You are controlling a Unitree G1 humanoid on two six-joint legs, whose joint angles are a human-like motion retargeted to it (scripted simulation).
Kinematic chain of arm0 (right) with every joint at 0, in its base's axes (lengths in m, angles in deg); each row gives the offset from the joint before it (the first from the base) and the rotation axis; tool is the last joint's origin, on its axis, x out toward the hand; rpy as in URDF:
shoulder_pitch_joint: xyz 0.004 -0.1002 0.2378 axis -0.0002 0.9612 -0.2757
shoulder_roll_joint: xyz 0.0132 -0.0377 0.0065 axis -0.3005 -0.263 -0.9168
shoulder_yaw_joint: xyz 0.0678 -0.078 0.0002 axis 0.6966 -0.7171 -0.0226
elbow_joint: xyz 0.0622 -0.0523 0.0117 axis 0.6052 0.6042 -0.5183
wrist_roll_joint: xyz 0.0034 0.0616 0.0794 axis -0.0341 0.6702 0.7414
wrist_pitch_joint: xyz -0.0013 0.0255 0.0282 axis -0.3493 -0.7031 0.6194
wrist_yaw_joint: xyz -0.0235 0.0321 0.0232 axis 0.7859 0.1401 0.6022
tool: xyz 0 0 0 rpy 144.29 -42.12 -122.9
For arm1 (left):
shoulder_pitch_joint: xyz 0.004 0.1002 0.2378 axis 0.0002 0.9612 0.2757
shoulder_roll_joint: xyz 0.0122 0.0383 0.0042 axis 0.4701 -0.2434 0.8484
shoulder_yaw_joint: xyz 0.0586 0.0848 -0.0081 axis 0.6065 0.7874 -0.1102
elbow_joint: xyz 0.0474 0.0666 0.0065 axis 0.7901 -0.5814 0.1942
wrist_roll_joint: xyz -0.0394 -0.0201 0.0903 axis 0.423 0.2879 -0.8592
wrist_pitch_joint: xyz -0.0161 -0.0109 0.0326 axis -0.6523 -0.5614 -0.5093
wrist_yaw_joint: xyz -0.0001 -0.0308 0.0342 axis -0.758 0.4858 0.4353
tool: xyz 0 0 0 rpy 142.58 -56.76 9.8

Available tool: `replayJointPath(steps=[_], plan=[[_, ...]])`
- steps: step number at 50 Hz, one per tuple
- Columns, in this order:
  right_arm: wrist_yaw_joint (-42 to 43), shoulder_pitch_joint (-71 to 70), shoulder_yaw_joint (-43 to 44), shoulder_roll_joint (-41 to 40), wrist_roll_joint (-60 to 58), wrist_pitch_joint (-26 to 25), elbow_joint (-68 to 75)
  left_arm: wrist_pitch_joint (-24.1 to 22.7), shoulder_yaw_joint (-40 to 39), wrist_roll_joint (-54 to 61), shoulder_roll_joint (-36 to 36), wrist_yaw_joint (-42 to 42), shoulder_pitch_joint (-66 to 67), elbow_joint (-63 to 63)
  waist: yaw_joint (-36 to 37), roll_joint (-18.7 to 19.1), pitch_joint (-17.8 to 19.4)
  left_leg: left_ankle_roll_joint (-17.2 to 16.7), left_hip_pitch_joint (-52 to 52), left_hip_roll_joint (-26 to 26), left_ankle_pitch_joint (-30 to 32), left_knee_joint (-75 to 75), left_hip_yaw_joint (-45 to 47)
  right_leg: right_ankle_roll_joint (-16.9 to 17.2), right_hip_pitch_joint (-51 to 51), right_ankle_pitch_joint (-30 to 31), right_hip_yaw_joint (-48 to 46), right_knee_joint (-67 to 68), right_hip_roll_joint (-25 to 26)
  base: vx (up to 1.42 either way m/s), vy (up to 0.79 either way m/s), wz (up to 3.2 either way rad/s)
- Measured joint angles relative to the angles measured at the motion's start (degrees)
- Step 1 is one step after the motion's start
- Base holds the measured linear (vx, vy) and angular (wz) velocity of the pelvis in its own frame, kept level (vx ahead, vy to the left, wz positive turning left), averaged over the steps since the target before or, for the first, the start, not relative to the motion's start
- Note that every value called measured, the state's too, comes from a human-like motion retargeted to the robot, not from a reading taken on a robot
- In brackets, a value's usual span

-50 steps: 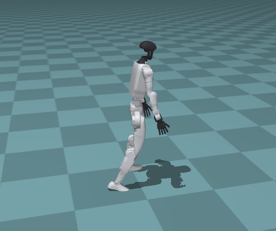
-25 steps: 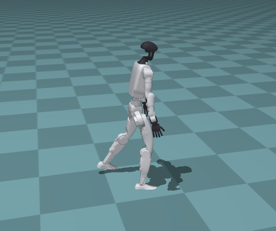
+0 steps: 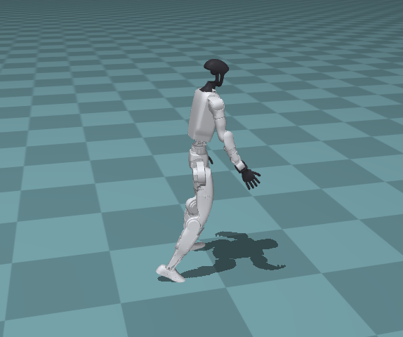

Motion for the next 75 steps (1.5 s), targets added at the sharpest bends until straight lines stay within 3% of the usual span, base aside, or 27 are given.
replayJointPath(steps=[5, 10, 15, 17, 20, 24, 25, 26, 27, 28, 29, 33, 36, 40, 43, 45, 47, 48, 53, 55, 58, 60, 65, 68, 71, 73, 75], plan=[[-1.85, 6.48, 4.05, -0.34, -2.37, -2.58, 2.88, 2.09, 6.85, -6.50, 0.02, 2.28, -5.60, -4.80, -1.10, -1.61, -0.75, 0.28, 4.56, -0.08, -3.08, 1.45, -4.77, -1.17, -9.77, 9.90, 0.42, 27.21, 0.31, 0.59, 0.22, 0.88], [-1.92, 12.36, 5.88, -0.99, -5.24, -4.03, 6.34, 2.39, 8.78, -10.08, 0.02, 0.12, -11.07, -0.59, -2.73, -3.09, -0.37, -1.03, 8.18, 0.06, -4.40, 3.41, -9.96, -2.67, -19.17, 4.19, -5.86, 39.75, -4.12, 0.60, 0.09, 0.90], [-4.02, 15.88, 5.95, -0.61, -5.79, -3.56, 9.91, -0.49, 8.66, -6.67, -0.91, -0.99, -13.65, 7.41, -5.59, -2.88, 0.47, -1.20, 13.11, 0.34, -3.81, 2.62, -15.06, -1.08, -21.28, -2.01, -7.76, 24.06, -2.66, 0.61, -0.03, 0.93], [-4.59, 16.88, 6.64, -0.14, -5.66, -3.65, 10.72, -1.30, 9.47, -5.43, -1.20, -1.27, -13.87, 10.60, -7.15, -2.79, 0.34, -1.26, 14.26, 0.21, -3.60, 2.79, -17.19, -0.14, -19.66, -0.54, -6.68, 9.30, -1.52, 0.62, -0.10, 1.02], [-4.35, 17.47, 7.74, 0.69, -5.53, -4.52, 11.26, -1.94, 11.15, -4.36, -1.03, -2.52, -13.76, 15.24, -9.84, -2.85, 1.49, -1.14, 16.55, -0.34, -4.07, 4.44, -20.95, 2.28, -14.12, 8.09, -1.95, -15.58, -0.98, 0.65, -0.17, 0.97], [-3.63, 16.29, 6.03, 1.46, -4.81, -4.17, 11.22, -1.01, 11.23, -10.38, -0.27, -3.60, -11.47, 18.87, -10.25, -1.21, 2.05, -0.27, 16.14, 0.84, -3.52, 12.36, -21.66, 2.32, -13.81, 3.28, 2.75, -10.27, 0.09, 0.62, -0.22, 0.20], [-3.62, 15.52, 5.34, 1.65, -6.41, -4.43, 11.62, 0.04, 10.26, -15.50, -0.42, -4.08, -10.71, 18.67, -10.60, -1.04, 2.28, 0.11, 15.22, 1.10, -3.06, 16.21, -21.73, 2.28, -13.35, 2.39, 6.30, -8.32, 1.14, 0.68, -0.24, 4.97], [-3.03, 13.02, 4.00, 2.12, -7.58, -2.17, 12.20, -6.65, 12.83, -7.75, -0.35, -6.38, -11.61, 19.65, -20.64, -0.88, 2.04, 1.65, 5.64, 0.13, -1.49, 24.53, -38.37, -3.09, 0.43, 1.81, 57.00, -20.44, 5.09, 0.65, -0.30, 6.56], [-2.40, 11.21, 2.69, 2.60, -7.91, -1.64, 12.48, -8.50, 13.20, -3.66, -0.43, -6.83, -11.18, 20.07, -24.06, -0.29, 2.22, 2.27, 0.79, 0.32, -0.63, 31.28, -43.70, -5.40, 5.85, 0.84, 72.34, -24.51, 6.26, 0.53, -0.28, 1.64], [-1.69, 10.80, 1.48, 3.13, -6.59, -4.60, 12.15, -0.71, 9.18, -6.89, -0.79, -3.60, -8.11, 19.35, -14.21, 1.18, 3.23, 1.06, 5.41, 2.83, -1.20, 34.90, -26.42, -1.59, -5.43, -0.91, 16.94, -12.50, 1.86, 0.40, -0.23, -4.84], [-0.91, 9.89, 0.98, 3.61, -6.73, -5.90, 11.66, 2.61, 7.36, -7.63, -1.12, -2.24, -6.26, 19.23, -10.70, 1.68, 3.30, 1.12, 4.77, 3.78, -1.43, 39.56, -19.88, -0.48, -9.27, -1.91, -1.52, -7.96, 0.09, 0.39, -0.13, -6.45], [2.30, 5.07, 0.70, 4.74, -7.75, -5.82, 9.17, 3.60, 4.91, -5.74, -1.69, -0.98, -1.40, 17.78, -7.65, 1.58, 1.47, 3.07, -5.29, 4.10, -4.98, 52.47, -13.39, -0.31, -8.96, -2.70, -1.09, -7.30, -1.16, 0.49, -0.03, -0.64], [3.48, 2.02, 0.25, 4.92, -4.79, -4.41, 6.66, 3.08, 4.66, -5.66, -1.52, 0.28, 2.04, 14.86, -3.73, 0.97, 0.62, 3.10, -7.67, 1.39, -7.21, 47.85, -8.85, -0.20, -7.68, -1.43, 0.29, -7.85, -1.98, 0.50, 0.07, -0.45], [4.79, -1.36, -1.23, 5.32, -1.17, -1.70, 3.00, 2.01, 5.47, -5.72, -1.09, 0.50, 5.82, 9.78, 0.11, 1.21, 0.68, 0.88, -7.16, -2.18, -7.82, 30.67, -3.97, 0.33, -5.37, -1.93, -0.09, -4.51, -2.44, 0.51, 0.16, -0.12], [5.82, -3.70, -0.98, 6.30, -1.65, -0.61, 0.76, 1.48, 5.81, -4.64, -1.33, -0.76, 6.99, 5.64, 2.13, 2.78, 0.23, -0.07, -4.91, -3.18, -3.69, 11.38, 4.44, 1.21, -1.79, -1.38, -0.83, -6.50, -0.69, 0.51, 0.24, 0.32], [6.11, -4.66, -0.74, 6.78, -1.77, -0.67, -0.49, 1.81, 6.37, -4.77, -1.67, -0.33, 7.25, 2.54, 1.93, 3.58, 0.00, -0.18, -3.16, -3.62, -2.77, 5.25, 11.26, 1.87, -0.36, -1.51, -2.40, -4.16, 0.03, 0.51, 0.27, 0.90], [4.10, -4.77, -1.63, 7.41, -5.18, -1.18, -1.61, 2.25, 7.14, -7.32, -1.86, 2.29, 7.09, -0.16, 1.84, 3.42, -0.40, 0.85, -1.10, -4.55, -4.78, 3.73, 11.13, 2.53, -1.66, -0.79, -2.64, 2.57, -0.26, 0.50, 0.28, 0.90], [3.21, -4.68, -1.99, 7.41, -6.29, -0.71, -2.13, 1.44, 8.08, -8.28, -1.73, 3.80, 6.70, -1.31, 1.96, 2.78, -0.69, 1.24, -0.46, -5.09, -5.97, 3.69, 9.51, 3.63, -3.76, -0.78, -2.53, 8.70, -1.08, 0.49, 0.28, 0.87], [-0.99, -0.94, 1.28, 7.23, -9.84, -4.03, -2.88, 4.81, 7.06, -11.72, -0.86, 7.63, 3.98, -2.76, 1.34, 2.45, -1.90, 1.01, 3.15, -6.71, -7.67, 3.14, 2.61, 0.70, -13.98, 10.86, 1.32, 31.03, -0.59, 0.50, 0.28, 1.08], [-1.96, 1.93, 3.35, 6.75, -10.55, -4.54, -2.74, 5.38, 5.90, -11.94, -0.26, 6.84, 1.61, -1.96, 1.25, 2.26, -2.12, 0.61, 4.55, -7.34, -7.51, 3.48, -0.73, -1.23, -17.07, 9.99, 0.64, 36.73, -1.28, 0.51, 0.23, 1.44], [-2.09, 7.45, 4.93, 5.77, -8.16, -2.81, -1.75, 4.20, 4.39, -14.49, -0.08, 3.37, -2.92, 0.06, -1.51, 1.84, -2.70, -1.10, 3.24, -7.31, -8.36, 9.78, -7.94, -3.16, -19.33, 2.74, -3.43, 38.77, -3.07, 0.50, 0.18, 2.28], [-4.26, 10.77, 6.42, 4.95, -12.01, -3.41, -0.11, 3.74, 2.99, -12.91, -0.53, 2.51, -6.35, 2.42, -1.58, 2.47, -2.60, -1.19, 6.16, -7.52, -6.18, 5.87, -12.91, -4.28, -20.98, 1.03, -2.54, 36.04, 0.15, 0.50, 0.10, 2.23], [-9.21, 17.28, 7.54, 3.08, -15.94, -4.07, 4.69, 1.59, 6.45, -12.59, -3.11, 1.60, -12.84, 12.24, -5.51, 3.64, -0.52, -1.77, 10.38, -7.68, -2.08, 3.12, -26.31, -2.75, -20.71, -2.27, -1.51, 15.00, 4.67, 0.50, 0.03, 2.56], [-11.05, 19.94, 6.08, 2.44, -14.19, -4.97, 6.90, 0.16, 11.59, -11.60, -3.55, 1.03, -13.58, 21.20, -8.40, 3.53, 1.21, -2.53, 12.49, -9.08, -1.32, 4.00, -33.61, -0.77, -17.53, 1.18, 3.13, -6.42, 4.44, 0.54, -0.07, 2.49], [-11.00, 21.44, 4.18, 1.75, -12.17, -4.97, 8.86, -2.59, 16.36, -10.32, -2.17, -1.13, -12.75, 30.45, -9.84, 2.61, 3.56, -2.52, 16.30, -10.88, -2.13, 5.32, -38.68, 3.76, -14.89, 8.43, 9.76, -19.78, 2.35, 0.59, -0.16, 1.92], [-10.07, 21.50, 2.93, 1.70, -10.85, -4.90, 10.23, -3.38, 17.94, -10.67, -1.17, -2.68, -11.52, 35.22, -9.76, 3.19, 4.16, -2.59, 17.11, -10.90, -2.78, 7.96, -39.87, 4.93, -12.95, 9.99, 9.59, -20.33, 1.30, 0.56, -0.19, 1.33], [-9.48, 19.47, 3.93, 2.30, 2.46, -4.48, 11.83, -3.30, 18.67, -10.66, -0.23, -3.64, -9.95, 38.51, -9.90, 4.18, 4.75, -3.38, 15.79, -9.98, -3.83, 14.09, -38.23, 4.02, -11.42, 4.36, 6.19, -15.91, 0.91, 0.52, -0.20, 1.15]])
